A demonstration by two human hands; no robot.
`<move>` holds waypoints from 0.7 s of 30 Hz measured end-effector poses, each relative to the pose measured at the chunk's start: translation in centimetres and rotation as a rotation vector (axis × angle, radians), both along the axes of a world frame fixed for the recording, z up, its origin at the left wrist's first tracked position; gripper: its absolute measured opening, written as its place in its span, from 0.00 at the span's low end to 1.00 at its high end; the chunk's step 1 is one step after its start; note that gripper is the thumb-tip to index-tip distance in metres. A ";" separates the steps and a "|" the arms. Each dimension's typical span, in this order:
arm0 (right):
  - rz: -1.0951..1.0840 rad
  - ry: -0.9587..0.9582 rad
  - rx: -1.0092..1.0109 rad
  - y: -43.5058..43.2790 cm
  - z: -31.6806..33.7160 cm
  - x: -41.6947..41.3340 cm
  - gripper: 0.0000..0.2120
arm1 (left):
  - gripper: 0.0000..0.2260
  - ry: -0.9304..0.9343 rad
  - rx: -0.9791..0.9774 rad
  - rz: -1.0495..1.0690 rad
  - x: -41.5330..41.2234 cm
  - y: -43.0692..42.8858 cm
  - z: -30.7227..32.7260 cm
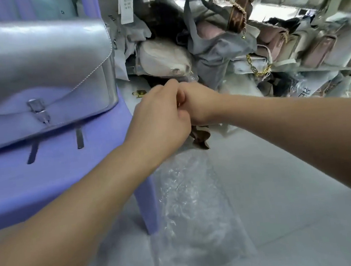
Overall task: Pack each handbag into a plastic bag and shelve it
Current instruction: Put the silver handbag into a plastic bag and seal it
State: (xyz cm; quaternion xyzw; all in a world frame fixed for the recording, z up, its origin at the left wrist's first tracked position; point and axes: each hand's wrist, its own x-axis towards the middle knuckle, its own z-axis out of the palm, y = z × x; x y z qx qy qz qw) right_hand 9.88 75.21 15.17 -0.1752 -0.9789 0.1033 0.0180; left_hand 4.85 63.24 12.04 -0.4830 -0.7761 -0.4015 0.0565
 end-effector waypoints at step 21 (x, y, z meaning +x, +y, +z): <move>0.083 -0.874 -0.170 3.7 -10.3 4.4 0.41 | 0.08 -0.545 -0.841 -0.026 4.5 4.2 -6.6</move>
